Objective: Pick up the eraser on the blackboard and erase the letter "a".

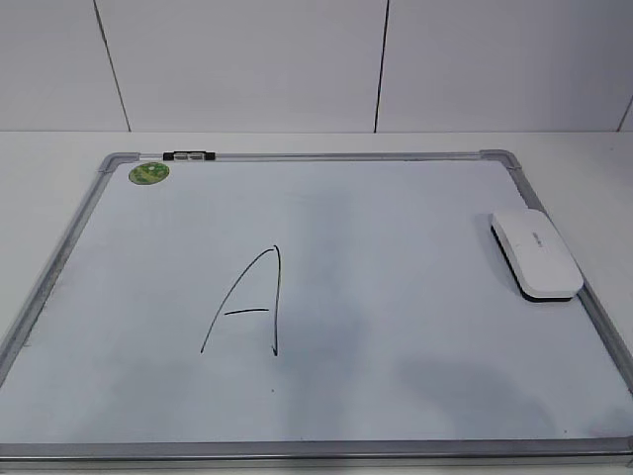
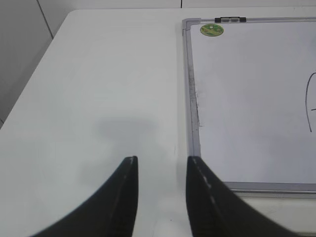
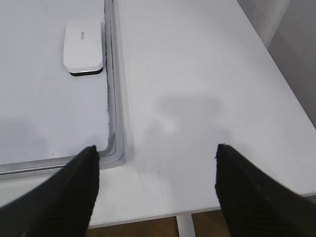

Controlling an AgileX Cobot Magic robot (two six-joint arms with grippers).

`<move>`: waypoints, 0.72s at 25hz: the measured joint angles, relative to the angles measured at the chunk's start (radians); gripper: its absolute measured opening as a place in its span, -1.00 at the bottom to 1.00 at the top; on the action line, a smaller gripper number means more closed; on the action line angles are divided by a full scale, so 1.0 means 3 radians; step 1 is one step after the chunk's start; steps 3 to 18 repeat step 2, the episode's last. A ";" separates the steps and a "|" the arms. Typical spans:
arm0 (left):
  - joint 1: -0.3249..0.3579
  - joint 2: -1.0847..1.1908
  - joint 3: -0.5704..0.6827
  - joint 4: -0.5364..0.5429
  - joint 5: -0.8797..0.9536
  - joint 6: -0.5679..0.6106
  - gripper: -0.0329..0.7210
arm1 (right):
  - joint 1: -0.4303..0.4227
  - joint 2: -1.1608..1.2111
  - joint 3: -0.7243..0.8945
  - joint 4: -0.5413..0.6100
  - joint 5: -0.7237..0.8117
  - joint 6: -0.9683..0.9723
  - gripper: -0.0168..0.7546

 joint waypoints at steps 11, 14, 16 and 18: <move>0.0000 0.0000 0.0000 0.0000 0.0000 0.0000 -0.29 | 0.0000 0.0000 0.0000 0.0000 0.0000 0.0000 0.52; 0.0000 0.0000 0.0000 0.0000 0.0000 0.0000 -0.29 | 0.0000 0.0000 0.0000 0.0000 0.0000 0.0000 0.52; 0.0000 0.0000 0.0000 0.0000 0.0000 0.0000 -0.29 | 0.0000 0.0000 0.0000 0.0000 0.0000 0.0000 0.52; 0.0000 0.0000 0.0000 0.0000 0.0000 0.0000 -0.29 | 0.0000 0.0000 0.0000 0.0000 0.0000 0.0000 0.52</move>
